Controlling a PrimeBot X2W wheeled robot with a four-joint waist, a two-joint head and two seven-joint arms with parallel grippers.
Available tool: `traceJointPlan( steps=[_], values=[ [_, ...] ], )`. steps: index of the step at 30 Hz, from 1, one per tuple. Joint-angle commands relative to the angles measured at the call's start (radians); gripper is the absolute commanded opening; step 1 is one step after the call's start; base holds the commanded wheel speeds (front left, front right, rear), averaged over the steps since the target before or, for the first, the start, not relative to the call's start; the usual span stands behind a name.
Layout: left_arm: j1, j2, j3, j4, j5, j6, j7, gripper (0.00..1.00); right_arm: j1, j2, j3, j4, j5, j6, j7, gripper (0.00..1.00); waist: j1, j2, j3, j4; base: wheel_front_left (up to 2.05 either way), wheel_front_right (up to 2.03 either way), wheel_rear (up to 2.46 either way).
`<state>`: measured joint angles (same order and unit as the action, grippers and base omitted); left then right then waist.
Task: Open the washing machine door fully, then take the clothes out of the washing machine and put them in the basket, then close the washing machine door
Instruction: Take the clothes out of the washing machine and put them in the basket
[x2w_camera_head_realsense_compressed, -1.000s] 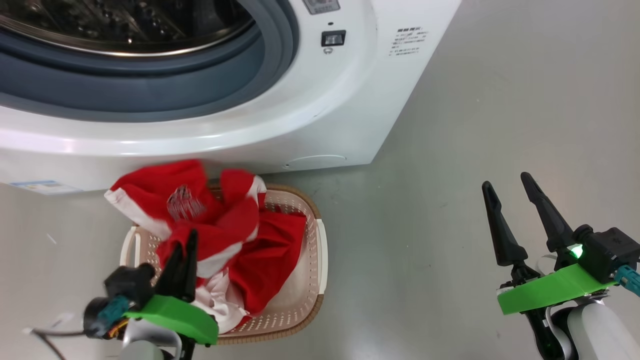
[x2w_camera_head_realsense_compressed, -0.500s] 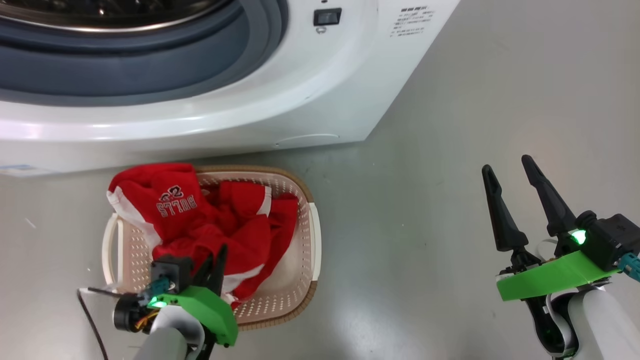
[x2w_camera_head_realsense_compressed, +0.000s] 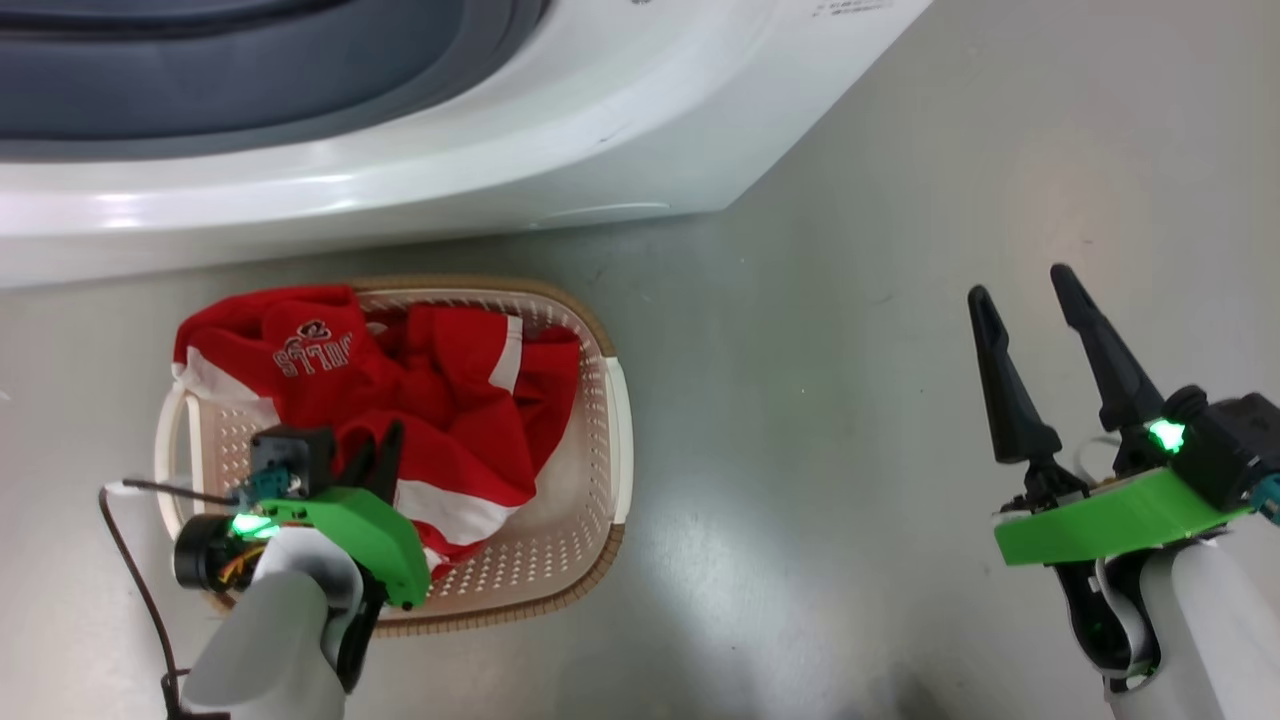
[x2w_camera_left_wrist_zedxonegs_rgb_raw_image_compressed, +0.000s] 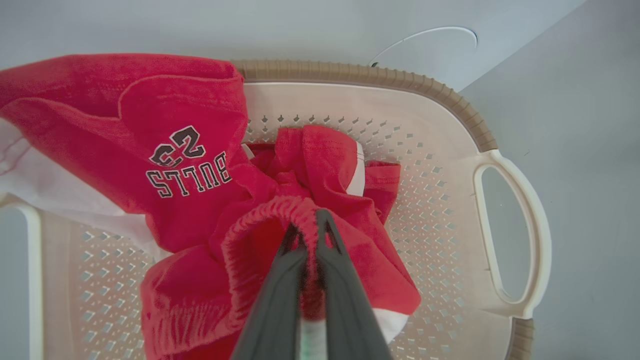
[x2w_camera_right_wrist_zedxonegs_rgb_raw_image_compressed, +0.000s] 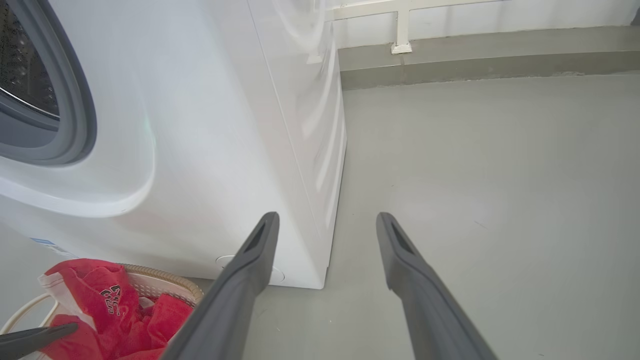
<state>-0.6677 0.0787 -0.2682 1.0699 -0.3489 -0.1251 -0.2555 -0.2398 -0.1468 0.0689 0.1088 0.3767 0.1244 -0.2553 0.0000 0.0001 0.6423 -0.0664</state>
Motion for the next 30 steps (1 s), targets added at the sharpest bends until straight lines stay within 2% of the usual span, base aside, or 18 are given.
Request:
traceJointPlan(
  steps=[1,5,6,9,11,12,21,30],
  values=[
    [-0.006,0.032,0.011,0.019,-0.018,-0.005,-0.006,0.00,-0.009,-0.007,0.020,-0.029,-0.006,0.006,-0.006,1.00,0.0000,-0.0001,0.031,-0.003,0.00,0.00,0.00],
    [-0.048,0.042,-0.009,0.076,-0.038,-0.005,-0.006,0.00,-0.017,-0.006,0.025,-0.032,-0.007,0.006,-0.006,1.00,0.0000,-0.0001,0.047,-0.007,0.00,0.00,0.00],
    [-0.058,0.044,-0.014,0.085,-0.043,-0.005,-0.006,0.03,-0.019,-0.006,0.027,-0.032,-0.008,0.006,-0.006,1.00,0.0000,-0.0001,0.049,-0.009,0.00,0.00,0.00],
    [-0.077,0.051,-0.026,0.111,-0.056,-0.005,-0.006,0.25,-0.024,-0.005,0.032,-0.031,-0.008,0.006,-0.006,1.00,0.0000,-0.0001,0.054,-0.016,0.00,0.00,0.00],
    [-0.088,0.054,-0.042,0.136,-0.071,-0.006,-0.006,0.71,-0.029,-0.004,0.036,-0.029,-0.009,0.006,-0.006,1.00,0.0000,-0.0001,0.056,-0.022,0.00,0.00,0.00],
    [-0.092,0.055,-0.047,0.140,-0.076,-0.006,-0.006,1.00,-0.030,-0.003,0.037,-0.029,-0.009,0.006,-0.006,1.00,0.0000,-0.0001,0.056,-0.023,0.00,0.00,0.00],
    [-0.091,0.063,-0.063,0.142,-0.114,-0.006,-0.006,1.00,-0.026,0.001,0.041,-0.021,-0.007,0.006,-0.006,1.00,0.0000,-0.0001,0.036,-0.022,0.00,0.00,0.00],
    [-0.044,0.070,-0.038,0.076,-0.142,-0.006,-0.006,1.00,-0.013,-0.002,0.038,-0.007,-0.004,0.006,-0.006,1.00,0.0000,-0.0001,-0.026,-0.004,0.00,0.00,0.00]
  ],
)
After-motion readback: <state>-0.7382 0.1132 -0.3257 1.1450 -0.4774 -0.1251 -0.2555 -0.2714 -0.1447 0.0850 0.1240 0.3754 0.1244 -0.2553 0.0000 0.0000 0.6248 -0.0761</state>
